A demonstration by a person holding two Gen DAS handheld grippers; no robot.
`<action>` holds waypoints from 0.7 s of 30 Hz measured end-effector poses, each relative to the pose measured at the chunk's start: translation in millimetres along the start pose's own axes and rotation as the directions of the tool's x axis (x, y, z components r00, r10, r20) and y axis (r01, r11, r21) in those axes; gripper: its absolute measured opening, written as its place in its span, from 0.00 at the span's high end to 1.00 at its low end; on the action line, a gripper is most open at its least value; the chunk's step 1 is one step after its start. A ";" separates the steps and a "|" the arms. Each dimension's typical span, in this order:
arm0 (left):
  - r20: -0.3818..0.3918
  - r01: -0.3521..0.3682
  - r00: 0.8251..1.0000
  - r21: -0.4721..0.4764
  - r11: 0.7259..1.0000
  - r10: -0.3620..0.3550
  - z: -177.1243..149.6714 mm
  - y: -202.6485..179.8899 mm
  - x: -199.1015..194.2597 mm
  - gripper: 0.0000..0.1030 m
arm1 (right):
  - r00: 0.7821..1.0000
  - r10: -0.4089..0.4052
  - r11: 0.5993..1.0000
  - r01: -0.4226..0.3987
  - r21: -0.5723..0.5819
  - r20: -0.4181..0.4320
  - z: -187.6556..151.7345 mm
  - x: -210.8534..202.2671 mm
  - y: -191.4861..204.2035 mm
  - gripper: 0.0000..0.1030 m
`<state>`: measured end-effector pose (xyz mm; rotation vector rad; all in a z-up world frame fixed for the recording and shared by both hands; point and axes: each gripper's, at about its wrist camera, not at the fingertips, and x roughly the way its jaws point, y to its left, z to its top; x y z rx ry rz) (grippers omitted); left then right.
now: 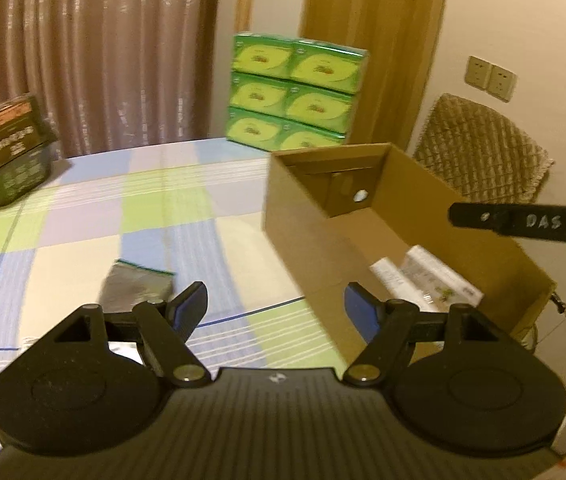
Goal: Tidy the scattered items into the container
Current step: 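Move both grippers back over the table toward the remaining items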
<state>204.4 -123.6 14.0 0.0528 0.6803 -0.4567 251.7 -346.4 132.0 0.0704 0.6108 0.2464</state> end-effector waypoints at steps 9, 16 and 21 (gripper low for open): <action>-0.024 -0.147 0.989 -0.071 0.987 0.146 -16.7 75.6 -28.2 0.29 | 0.990 0.136 0.988 -0.134 -0.081 0.032 -3.4 -4.3 63.9 0.40; -0.043 -0.237 0.971 -0.071 0.969 0.235 -29.6 121.4 -49.1 0.27 | 0.968 0.248 0.952 -0.251 -0.175 -0.036 -25.9 3.4 120.5 0.40; -0.107 -0.264 0.961 -0.069 0.962 0.256 -51.6 143.7 -49.8 0.27 | 0.952 0.294 0.929 -0.306 -0.209 -0.087 -40.5 14.4 149.7 0.40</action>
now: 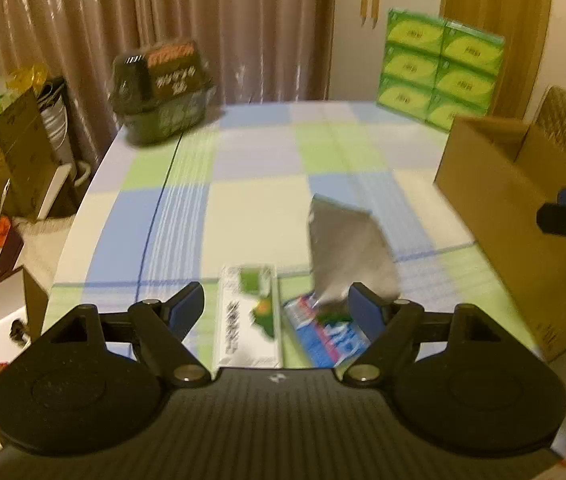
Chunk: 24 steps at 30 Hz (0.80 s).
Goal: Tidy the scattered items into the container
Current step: 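Move both grippers back over the table toward the remaining items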
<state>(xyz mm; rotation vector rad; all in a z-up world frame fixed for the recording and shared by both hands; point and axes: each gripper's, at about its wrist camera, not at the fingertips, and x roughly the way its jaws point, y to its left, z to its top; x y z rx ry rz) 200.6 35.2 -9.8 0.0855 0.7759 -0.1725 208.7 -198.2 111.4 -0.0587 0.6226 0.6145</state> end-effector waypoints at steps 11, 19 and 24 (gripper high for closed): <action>-0.072 0.004 0.997 0.038 0.999 -0.002 -9.7 22.9 20.8 0.25 | 0.985 0.074 0.996 -0.082 -0.041 -0.155 -17.9 47.6 22.7 0.40; -0.146 0.015 0.989 0.093 0.996 -0.001 -24.8 15.7 53.7 0.25 | 0.980 0.060 0.998 -0.065 -0.026 -0.188 -11.1 74.1 21.1 0.39; -0.150 0.013 0.989 0.109 0.994 0.004 -26.6 13.0 66.0 0.29 | 0.973 0.074 0.996 -0.081 -0.024 -0.219 -16.5 84.2 24.1 0.39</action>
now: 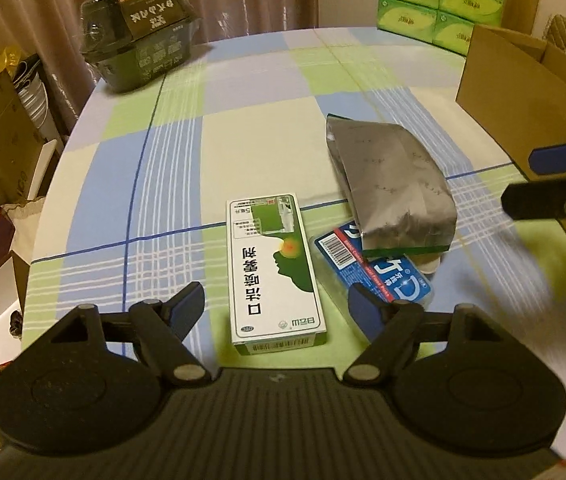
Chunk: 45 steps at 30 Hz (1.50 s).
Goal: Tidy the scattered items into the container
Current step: 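Move both grippers back over the table toward the remaining items, then grasp the green-white mouthwash box with the left gripper while the right gripper grasps the blue plastic case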
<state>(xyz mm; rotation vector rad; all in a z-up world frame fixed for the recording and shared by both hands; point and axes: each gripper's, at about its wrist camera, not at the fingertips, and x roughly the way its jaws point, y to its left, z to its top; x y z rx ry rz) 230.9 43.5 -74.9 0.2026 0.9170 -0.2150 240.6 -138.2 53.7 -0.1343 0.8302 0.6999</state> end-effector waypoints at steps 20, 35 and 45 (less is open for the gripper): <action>-0.063 0.006 0.998 0.028 1.000 -0.004 -9.5 13.0 11.2 0.51 | 0.993 0.065 0.995 -0.072 -0.072 -0.101 -27.8 38.4 34.6 0.39; -0.115 0.029 0.993 0.021 0.999 -0.026 -34.4 30.5 -5.3 0.47 | 0.994 0.034 0.995 -0.044 -0.089 -0.102 -26.5 73.0 63.0 0.39; -0.112 0.032 0.993 0.034 0.999 -0.028 -34.4 31.5 -1.5 0.47 | 0.994 -0.007 0.994 -0.005 -0.113 -0.109 -27.9 76.6 64.7 0.46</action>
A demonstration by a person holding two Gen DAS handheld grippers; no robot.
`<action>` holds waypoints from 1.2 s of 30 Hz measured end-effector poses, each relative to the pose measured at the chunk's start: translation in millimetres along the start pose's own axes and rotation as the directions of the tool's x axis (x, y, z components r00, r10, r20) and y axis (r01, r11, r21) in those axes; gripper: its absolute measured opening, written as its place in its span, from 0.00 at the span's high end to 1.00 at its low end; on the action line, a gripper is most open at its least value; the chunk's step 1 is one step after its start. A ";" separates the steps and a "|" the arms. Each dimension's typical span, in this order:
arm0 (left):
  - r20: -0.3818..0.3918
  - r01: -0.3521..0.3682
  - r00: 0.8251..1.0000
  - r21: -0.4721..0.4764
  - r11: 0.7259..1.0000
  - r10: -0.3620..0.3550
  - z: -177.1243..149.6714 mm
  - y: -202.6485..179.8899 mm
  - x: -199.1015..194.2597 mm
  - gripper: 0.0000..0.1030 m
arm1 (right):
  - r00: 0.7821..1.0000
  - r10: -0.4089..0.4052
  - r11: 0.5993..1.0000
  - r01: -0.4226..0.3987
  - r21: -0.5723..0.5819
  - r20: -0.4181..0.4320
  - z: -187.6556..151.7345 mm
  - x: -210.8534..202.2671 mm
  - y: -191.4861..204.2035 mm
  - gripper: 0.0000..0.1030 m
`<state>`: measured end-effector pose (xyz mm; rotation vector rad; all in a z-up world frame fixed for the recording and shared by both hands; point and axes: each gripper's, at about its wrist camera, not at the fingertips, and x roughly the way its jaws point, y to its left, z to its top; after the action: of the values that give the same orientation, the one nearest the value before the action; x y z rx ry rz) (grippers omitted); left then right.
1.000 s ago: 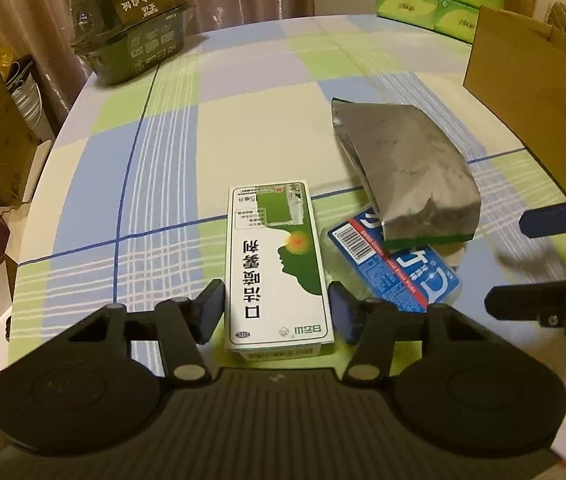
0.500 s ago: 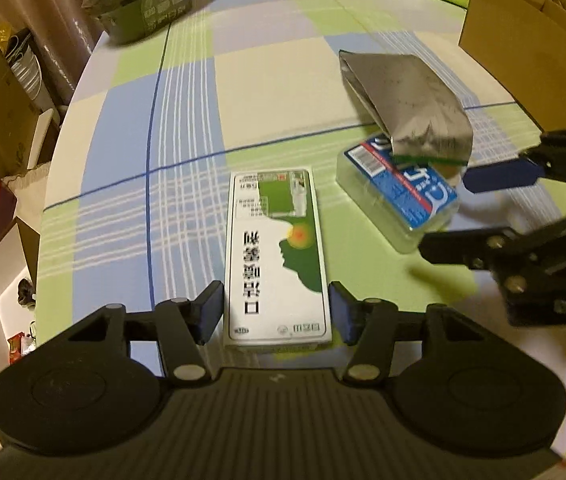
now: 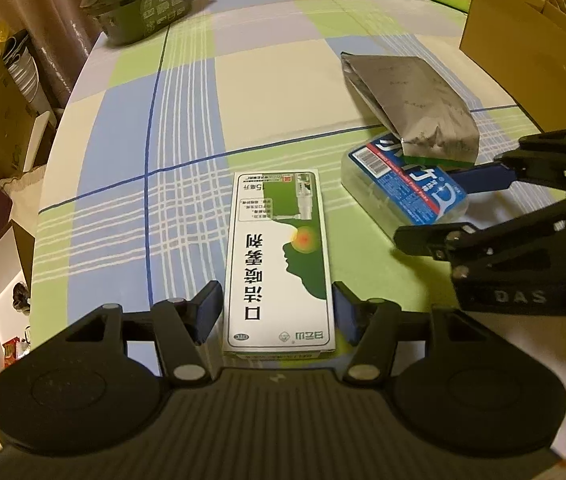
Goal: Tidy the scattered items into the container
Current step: 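Grasp the green-white mouthwash box with the left gripper while the right gripper grasps the blue plastic case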
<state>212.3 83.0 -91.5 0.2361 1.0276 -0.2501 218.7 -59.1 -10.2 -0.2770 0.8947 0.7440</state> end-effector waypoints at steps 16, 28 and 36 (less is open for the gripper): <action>-0.081 0.140 0.988 0.134 0.981 -0.130 -30.0 -56.8 -26.1 0.49 | 0.991 0.006 1.000 -0.007 -0.007 -0.130 -81.2 -81.1 -18.7 0.45; -0.054 0.115 0.993 0.173 0.978 -0.108 -18.0 -84.7 -26.0 0.44 | 0.996 0.008 0.997 -0.001 0.077 -0.093 -80.7 -85.4 -42.4 0.29; -0.114 0.104 0.990 0.216 0.971 -0.081 -14.9 -90.2 -7.9 0.48 | 0.993 0.050 0.995 -0.041 0.086 -0.105 -76.2 -68.5 -47.8 0.29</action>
<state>168.0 2.9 -98.9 0.4077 1.1162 -0.4422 178.2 -164.6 -6.7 -0.2243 1.0338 0.7368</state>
